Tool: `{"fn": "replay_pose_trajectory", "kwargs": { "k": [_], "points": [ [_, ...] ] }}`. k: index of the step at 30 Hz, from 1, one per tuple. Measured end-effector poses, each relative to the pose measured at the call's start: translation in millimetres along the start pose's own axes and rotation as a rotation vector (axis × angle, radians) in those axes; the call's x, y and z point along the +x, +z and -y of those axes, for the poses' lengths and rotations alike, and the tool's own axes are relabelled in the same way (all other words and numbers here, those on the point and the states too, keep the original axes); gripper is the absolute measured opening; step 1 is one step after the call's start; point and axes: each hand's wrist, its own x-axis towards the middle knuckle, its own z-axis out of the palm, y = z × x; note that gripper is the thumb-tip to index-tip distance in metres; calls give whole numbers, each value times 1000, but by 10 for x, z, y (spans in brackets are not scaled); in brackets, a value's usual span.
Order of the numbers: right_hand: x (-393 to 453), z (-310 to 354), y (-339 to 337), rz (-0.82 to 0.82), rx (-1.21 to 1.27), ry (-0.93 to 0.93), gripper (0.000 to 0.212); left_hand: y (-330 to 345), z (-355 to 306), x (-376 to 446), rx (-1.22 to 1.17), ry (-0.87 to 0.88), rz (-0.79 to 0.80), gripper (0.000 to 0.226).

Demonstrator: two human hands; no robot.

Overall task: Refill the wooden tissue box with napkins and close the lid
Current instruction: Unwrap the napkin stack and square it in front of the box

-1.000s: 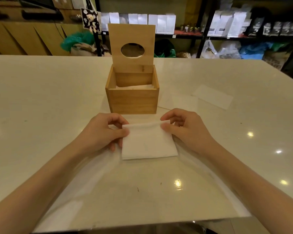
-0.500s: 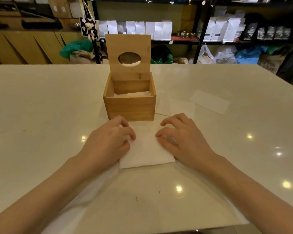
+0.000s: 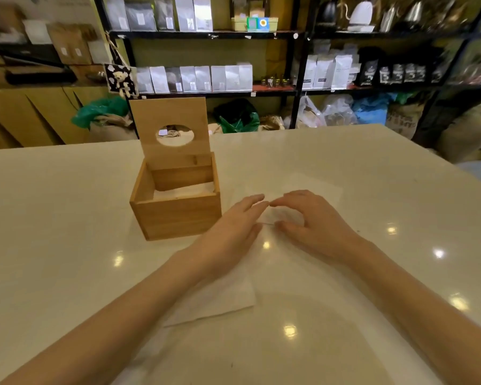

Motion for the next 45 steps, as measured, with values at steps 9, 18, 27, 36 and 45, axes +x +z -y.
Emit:
{"fn": "replay_pose_trajectory", "kwargs": {
  "k": [9,18,27,36,45],
  "points": [
    [10,-119,61,-68,-263,-133,29,223,77,285,123,-63,59,34],
    [-10,-65,-60,-219,211,96,22,128,15,175,-44,-24,-130,25],
    [-49,271,-356,-201,635,53,11,-458,-99,-46,-240,-113,-224,22],
    [-17,717,-405,27,1009,169,16,-1014,7,-545,-743,-467,-40,18],
    [-71,776,24,366,988,369,15,-748,356,-899,-818,-709,146,12]
  ]
}}
